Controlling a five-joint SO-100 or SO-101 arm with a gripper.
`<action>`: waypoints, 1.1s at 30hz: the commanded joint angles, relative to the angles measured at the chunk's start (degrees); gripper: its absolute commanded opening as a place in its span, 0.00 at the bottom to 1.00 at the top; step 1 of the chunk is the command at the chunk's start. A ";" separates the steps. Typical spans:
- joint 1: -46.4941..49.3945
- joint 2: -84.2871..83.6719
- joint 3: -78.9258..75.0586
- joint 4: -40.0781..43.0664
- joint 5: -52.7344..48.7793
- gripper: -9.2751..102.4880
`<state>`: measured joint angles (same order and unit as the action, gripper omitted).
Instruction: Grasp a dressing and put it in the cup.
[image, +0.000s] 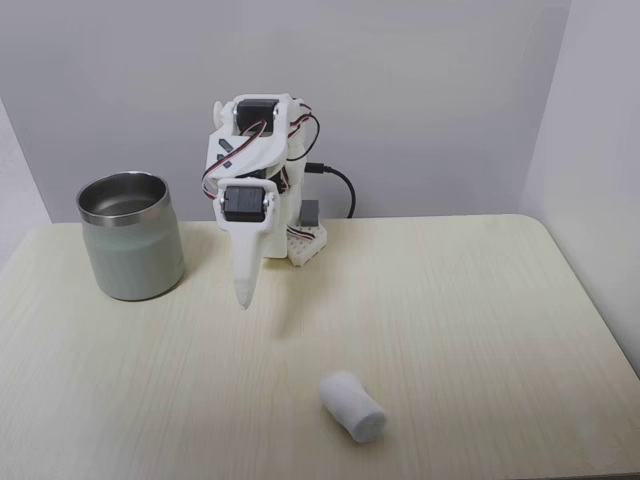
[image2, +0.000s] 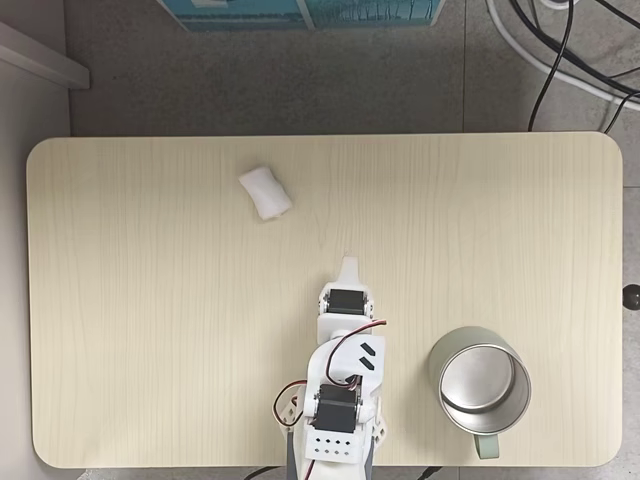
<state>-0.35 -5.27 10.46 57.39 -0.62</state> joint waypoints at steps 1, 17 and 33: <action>4.66 0.35 -0.26 -2.11 -0.26 0.08; 4.57 0.35 -0.26 -2.11 -0.35 0.08; 3.78 26.72 28.48 2.20 -12.66 0.08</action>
<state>4.57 6.59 25.31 58.27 -10.20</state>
